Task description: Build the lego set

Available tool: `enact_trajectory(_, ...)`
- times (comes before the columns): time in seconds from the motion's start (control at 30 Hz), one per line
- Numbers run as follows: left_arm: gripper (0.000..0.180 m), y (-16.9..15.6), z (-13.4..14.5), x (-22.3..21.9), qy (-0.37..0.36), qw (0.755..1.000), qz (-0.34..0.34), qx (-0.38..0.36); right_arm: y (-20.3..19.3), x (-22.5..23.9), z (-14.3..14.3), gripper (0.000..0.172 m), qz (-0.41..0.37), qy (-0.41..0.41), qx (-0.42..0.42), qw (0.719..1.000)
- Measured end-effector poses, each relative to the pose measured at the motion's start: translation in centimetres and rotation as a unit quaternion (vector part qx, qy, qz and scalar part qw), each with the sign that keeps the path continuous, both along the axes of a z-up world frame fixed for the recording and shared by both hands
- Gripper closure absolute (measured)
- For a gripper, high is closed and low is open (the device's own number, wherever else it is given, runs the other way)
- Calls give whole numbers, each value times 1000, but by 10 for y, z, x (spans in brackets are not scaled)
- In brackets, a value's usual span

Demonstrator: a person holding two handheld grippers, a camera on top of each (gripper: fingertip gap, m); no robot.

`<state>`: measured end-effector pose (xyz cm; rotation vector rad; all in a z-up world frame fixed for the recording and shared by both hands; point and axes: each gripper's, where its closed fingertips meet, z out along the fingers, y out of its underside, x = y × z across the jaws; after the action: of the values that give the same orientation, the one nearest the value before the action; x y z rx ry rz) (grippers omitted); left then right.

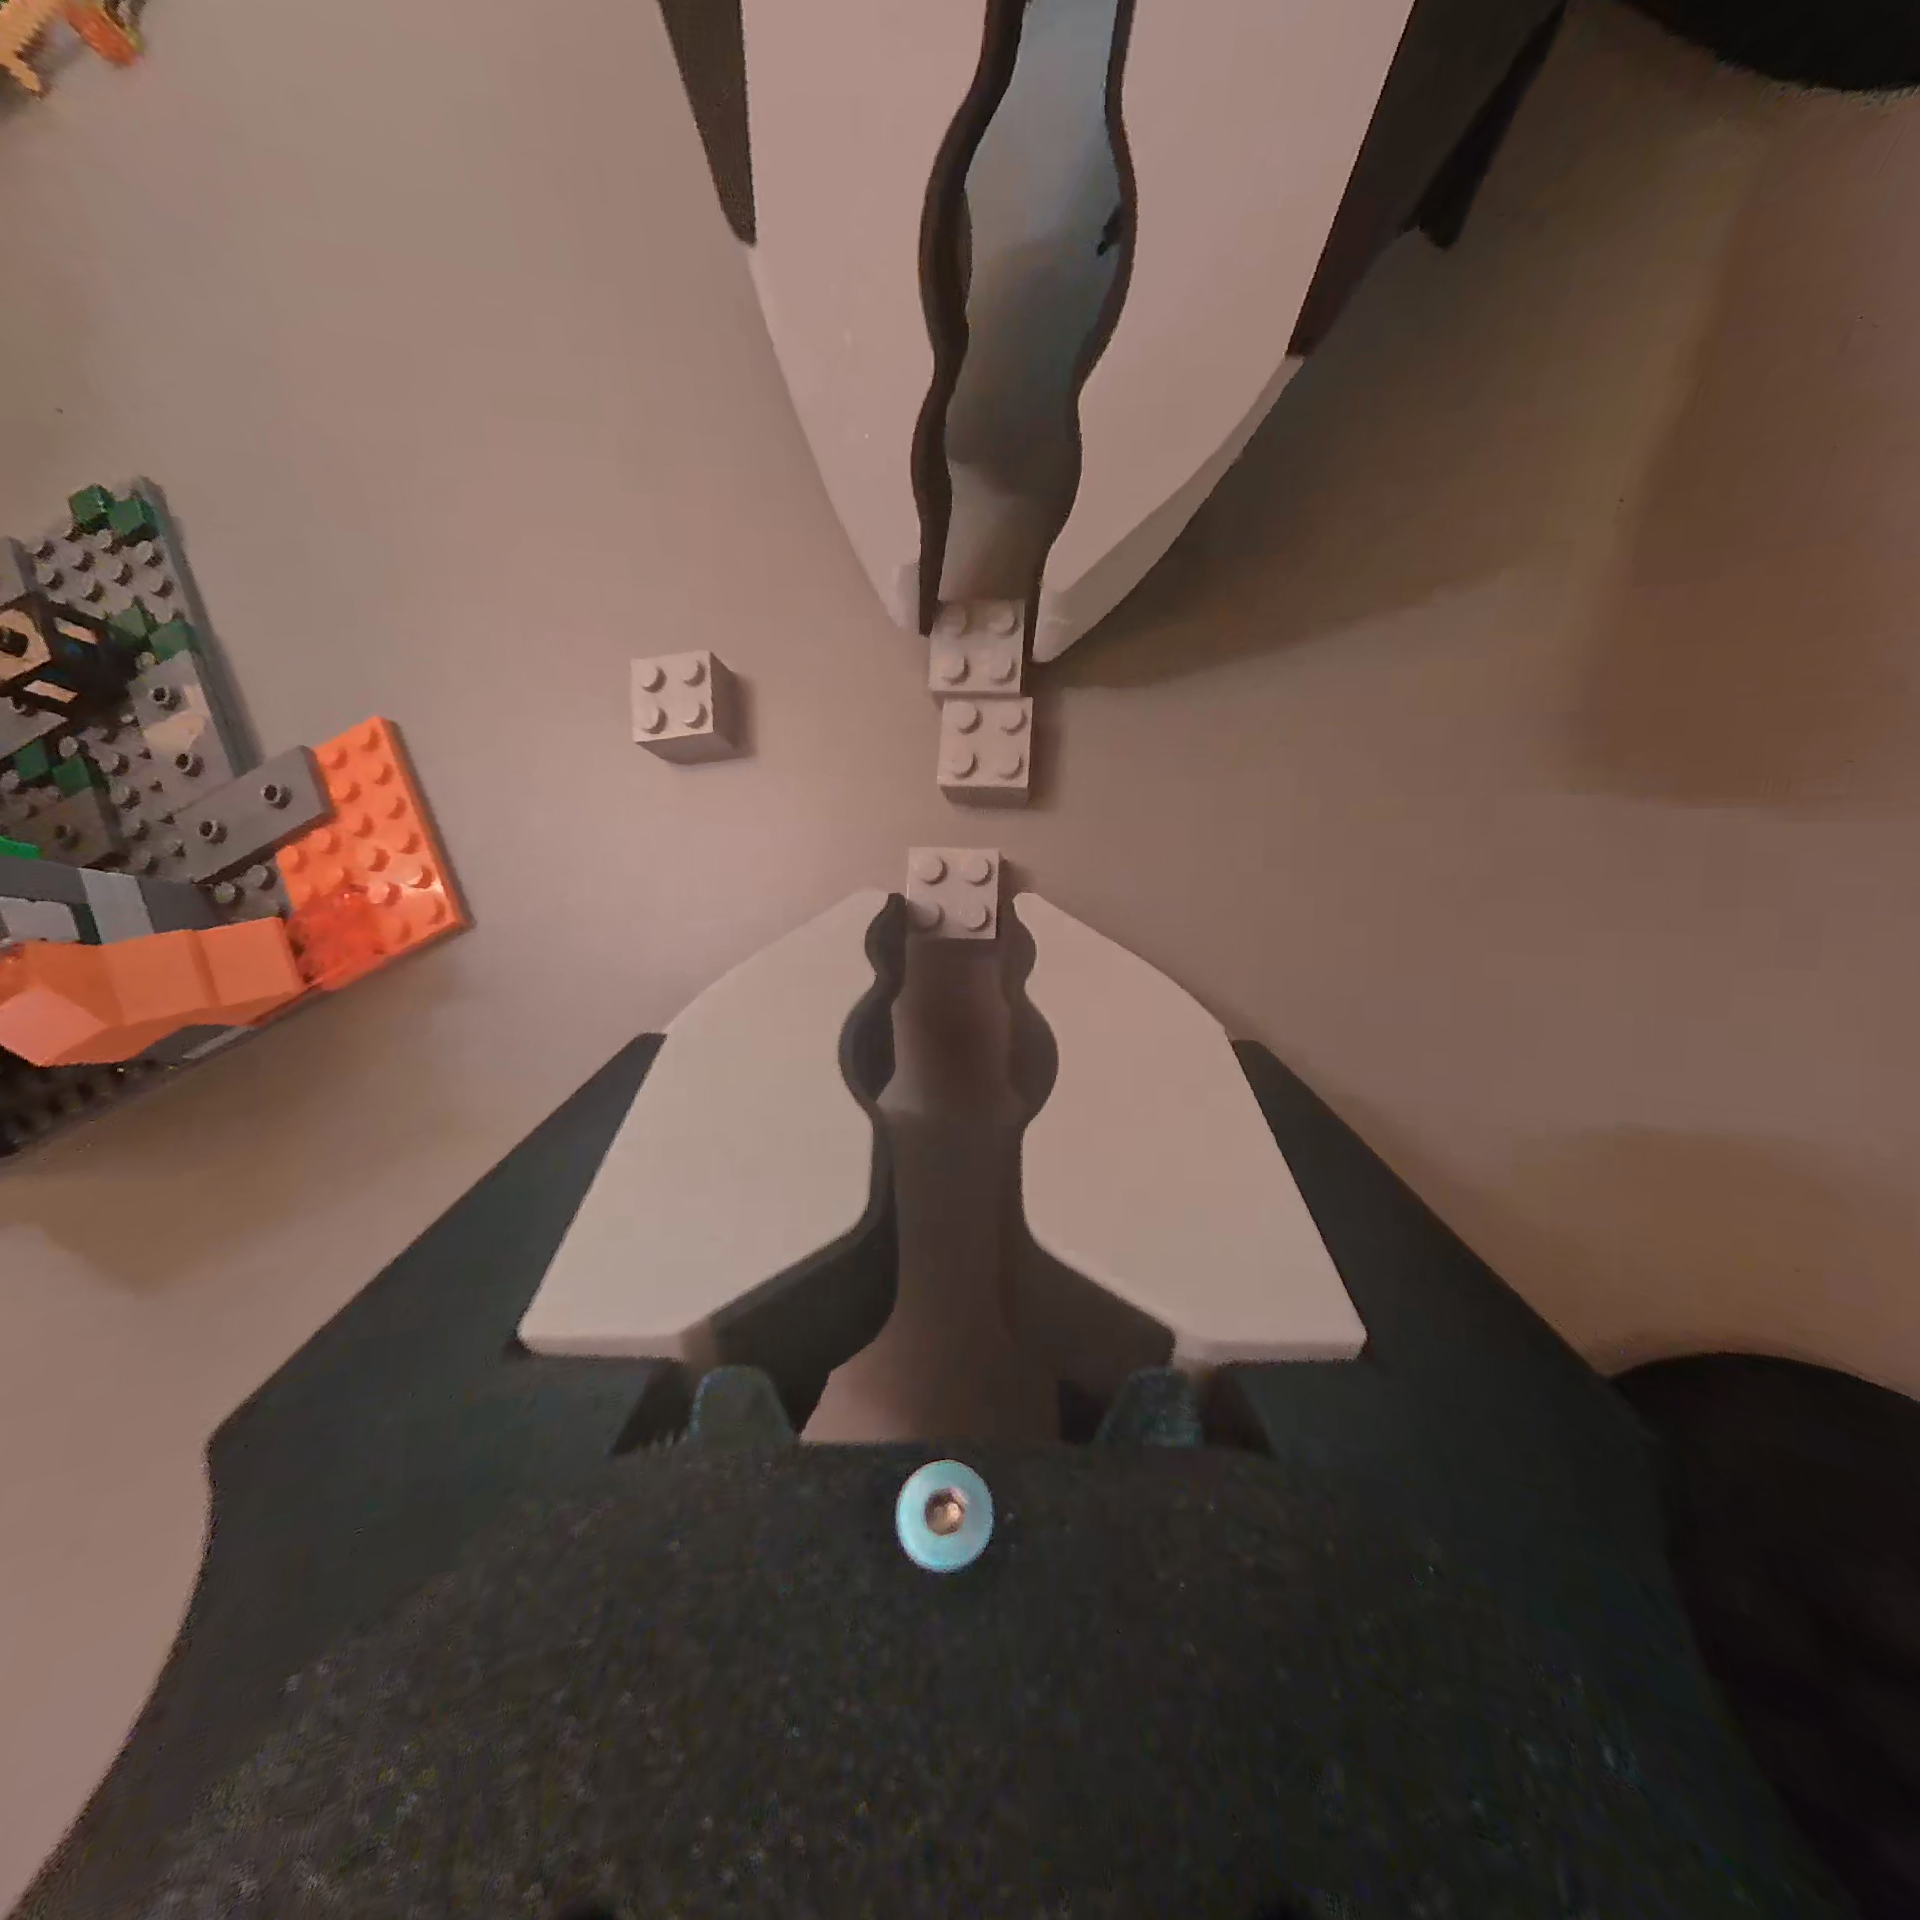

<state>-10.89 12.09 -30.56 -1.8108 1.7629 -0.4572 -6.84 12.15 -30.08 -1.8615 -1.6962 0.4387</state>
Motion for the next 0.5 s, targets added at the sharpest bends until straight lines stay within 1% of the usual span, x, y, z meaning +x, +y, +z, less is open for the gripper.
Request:
enact_trajectory(0.23, 163, -3, 0, 2, -4, 1000, -8, -2, -4, 8, -3, 155, -2, -19, -7, 1000)
enact_trajectory(0.33, 158, -3, 0, 2, -6, 1000, -7, -7, -3, 10, -2, 155, -5, -16, -7, 1000)
enact_trajectory(0.5, 154, -4, 3, -2, -9, 1000, 1, -5, -3, 9, 7, 151, -7, -2, -11, 1000)
